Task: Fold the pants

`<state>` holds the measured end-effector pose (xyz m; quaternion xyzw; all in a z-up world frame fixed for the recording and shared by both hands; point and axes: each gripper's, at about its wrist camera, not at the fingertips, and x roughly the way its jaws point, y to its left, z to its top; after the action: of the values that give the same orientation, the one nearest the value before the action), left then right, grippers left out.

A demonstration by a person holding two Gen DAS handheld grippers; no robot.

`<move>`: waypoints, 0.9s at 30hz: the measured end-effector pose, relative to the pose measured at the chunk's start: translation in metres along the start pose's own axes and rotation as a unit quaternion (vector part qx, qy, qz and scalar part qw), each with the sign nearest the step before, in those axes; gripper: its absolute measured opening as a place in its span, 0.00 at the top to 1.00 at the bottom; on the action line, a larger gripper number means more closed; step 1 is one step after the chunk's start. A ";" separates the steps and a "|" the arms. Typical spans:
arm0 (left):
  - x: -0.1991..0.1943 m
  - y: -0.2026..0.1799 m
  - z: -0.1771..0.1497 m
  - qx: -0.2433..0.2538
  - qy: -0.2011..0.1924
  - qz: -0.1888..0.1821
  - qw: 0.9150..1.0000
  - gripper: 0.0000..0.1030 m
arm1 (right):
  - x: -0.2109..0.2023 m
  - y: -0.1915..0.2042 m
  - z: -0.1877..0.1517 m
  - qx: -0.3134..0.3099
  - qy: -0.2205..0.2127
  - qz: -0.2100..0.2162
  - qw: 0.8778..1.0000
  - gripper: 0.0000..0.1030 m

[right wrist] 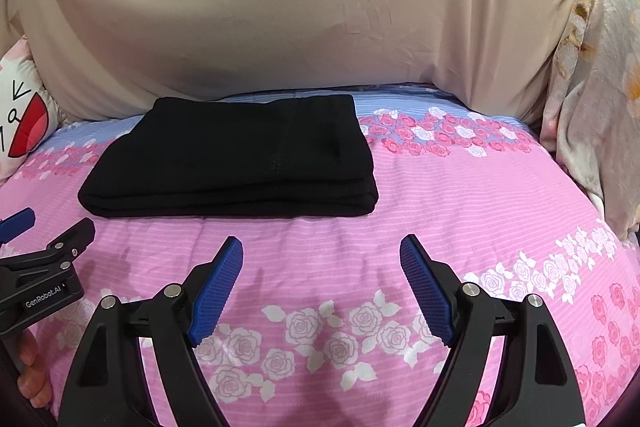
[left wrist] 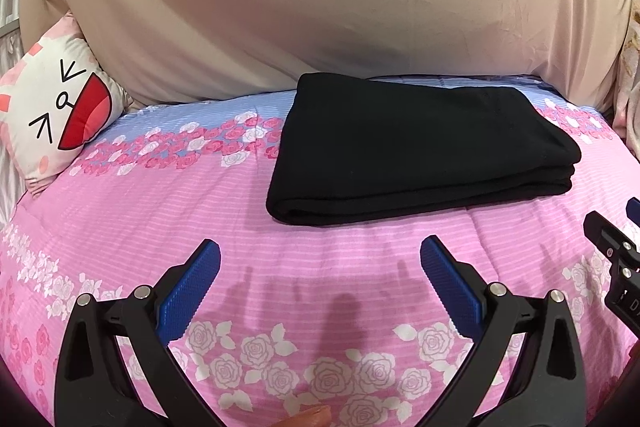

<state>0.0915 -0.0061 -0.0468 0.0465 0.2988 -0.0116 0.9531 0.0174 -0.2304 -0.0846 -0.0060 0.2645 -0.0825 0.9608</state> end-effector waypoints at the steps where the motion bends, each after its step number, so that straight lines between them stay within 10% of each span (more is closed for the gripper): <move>1: 0.000 0.000 0.000 0.001 0.000 0.000 1.000 0.05 | 0.000 0.000 0.000 -0.001 0.000 0.000 1.000 0.23; 27: 0.001 0.000 -0.001 0.004 0.003 0.009 1.000 0.05 | 0.000 0.007 -0.002 -0.017 0.000 -0.004 1.000 0.23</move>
<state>0.0918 -0.0061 -0.0484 0.0527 0.3011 -0.0043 0.9521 0.0175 -0.2237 -0.0868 -0.0230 0.2659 -0.0816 0.9603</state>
